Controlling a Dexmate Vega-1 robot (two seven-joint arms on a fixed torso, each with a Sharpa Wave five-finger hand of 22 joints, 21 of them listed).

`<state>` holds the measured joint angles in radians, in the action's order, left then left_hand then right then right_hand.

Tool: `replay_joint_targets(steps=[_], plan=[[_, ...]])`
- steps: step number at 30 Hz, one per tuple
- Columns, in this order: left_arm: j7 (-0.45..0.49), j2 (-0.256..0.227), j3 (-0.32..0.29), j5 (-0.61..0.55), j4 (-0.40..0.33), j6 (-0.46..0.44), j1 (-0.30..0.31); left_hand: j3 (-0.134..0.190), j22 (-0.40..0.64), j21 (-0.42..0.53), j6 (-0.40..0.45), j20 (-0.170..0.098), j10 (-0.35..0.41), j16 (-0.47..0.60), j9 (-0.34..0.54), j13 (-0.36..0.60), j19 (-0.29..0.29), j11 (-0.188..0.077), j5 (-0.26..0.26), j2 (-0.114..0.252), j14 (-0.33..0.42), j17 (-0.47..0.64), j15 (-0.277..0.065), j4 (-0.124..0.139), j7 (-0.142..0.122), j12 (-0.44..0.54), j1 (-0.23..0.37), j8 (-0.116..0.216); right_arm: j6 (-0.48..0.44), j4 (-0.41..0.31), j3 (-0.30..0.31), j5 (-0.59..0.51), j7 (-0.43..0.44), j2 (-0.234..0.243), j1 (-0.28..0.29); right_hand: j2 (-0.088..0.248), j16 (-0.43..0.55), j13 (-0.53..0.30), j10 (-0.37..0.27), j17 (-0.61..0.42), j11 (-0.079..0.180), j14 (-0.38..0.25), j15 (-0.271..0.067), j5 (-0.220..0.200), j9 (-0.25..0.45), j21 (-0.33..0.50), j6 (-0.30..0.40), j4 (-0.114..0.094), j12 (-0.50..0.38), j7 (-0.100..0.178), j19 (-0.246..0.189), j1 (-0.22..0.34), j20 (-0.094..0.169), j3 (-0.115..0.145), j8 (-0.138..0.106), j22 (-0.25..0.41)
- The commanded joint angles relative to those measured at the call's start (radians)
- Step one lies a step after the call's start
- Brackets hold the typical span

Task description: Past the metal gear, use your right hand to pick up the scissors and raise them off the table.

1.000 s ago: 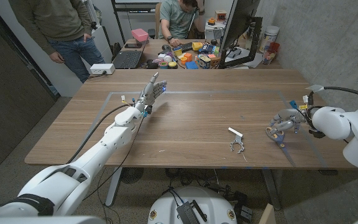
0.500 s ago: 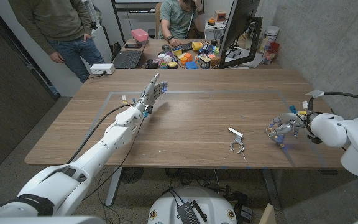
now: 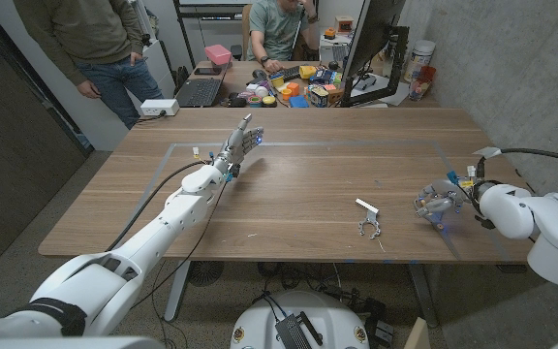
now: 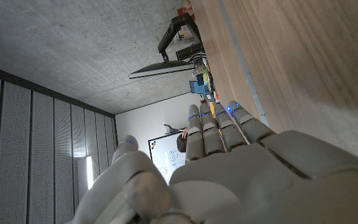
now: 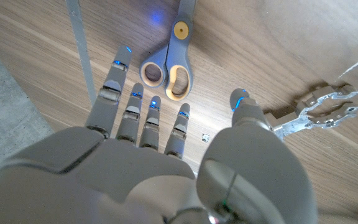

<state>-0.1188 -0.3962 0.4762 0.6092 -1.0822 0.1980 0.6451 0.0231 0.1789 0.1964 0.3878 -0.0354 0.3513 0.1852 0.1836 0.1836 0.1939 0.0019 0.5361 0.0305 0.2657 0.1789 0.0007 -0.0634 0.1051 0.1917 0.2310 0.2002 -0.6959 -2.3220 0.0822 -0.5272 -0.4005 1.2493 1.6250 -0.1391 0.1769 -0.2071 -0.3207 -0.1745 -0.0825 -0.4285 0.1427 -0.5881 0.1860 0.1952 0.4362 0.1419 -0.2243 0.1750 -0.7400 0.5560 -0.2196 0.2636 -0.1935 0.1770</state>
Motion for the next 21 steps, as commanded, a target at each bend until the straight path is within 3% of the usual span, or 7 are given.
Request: replay_joint_targets(steps=[1,11,21], plan=[[0.012,-0.003,0.004,-0.007,-0.012,-0.012,0.000,-0.006,0.004,0.004,0.007,-0.010,0.002,0.006,0.004,0.004,-0.002,0.002,0.003,0.010,0.001,0.003,0.005,-0.003,-0.001,0.007,0.005,0.002,0.000,0.018,-0.002,0.054,0.051,0.030,0.023,0.006,0.001,-0.005,0.005,-0.005,-0.003,0.006,-0.003,-0.008,0.003,-0.001,0.006,-0.004,0.006,0.000,0.001,0.011,0.000,-0.001,-0.007,0.002],[0.032,-0.015,0.007,-0.017,-0.049,-0.028,0.009,-0.007,0.004,0.005,0.007,-0.010,0.000,0.006,0.004,0.004,-0.002,0.002,0.003,0.010,0.001,0.003,0.004,-0.003,0.001,0.007,0.005,0.002,0.035,0.055,0.035,0.088,0.077,0.029,0.052,0.007,0.000,-0.005,0.005,-0.005,-0.003,0.012,-0.007,-0.009,0.002,-0.002,0.009,-0.006,0.004,0.002,0.006,0.011,0.000,-0.002,-0.007,0.003],[0.053,-0.020,0.012,-0.027,-0.072,-0.050,0.011,-0.009,0.004,0.005,0.007,-0.010,0.001,0.006,0.004,0.004,-0.003,0.002,0.003,0.011,0.002,0.003,0.005,-0.003,-0.002,0.007,0.005,0.002,0.068,0.095,0.015,0.129,0.088,0.037,0.025,0.010,0.002,-0.004,0.004,-0.006,-0.004,0.012,-0.014,-0.010,0.002,-0.004,0.014,-0.008,0.003,0.001,0.012,0.010,0.000,-0.004,-0.007,0.003]])
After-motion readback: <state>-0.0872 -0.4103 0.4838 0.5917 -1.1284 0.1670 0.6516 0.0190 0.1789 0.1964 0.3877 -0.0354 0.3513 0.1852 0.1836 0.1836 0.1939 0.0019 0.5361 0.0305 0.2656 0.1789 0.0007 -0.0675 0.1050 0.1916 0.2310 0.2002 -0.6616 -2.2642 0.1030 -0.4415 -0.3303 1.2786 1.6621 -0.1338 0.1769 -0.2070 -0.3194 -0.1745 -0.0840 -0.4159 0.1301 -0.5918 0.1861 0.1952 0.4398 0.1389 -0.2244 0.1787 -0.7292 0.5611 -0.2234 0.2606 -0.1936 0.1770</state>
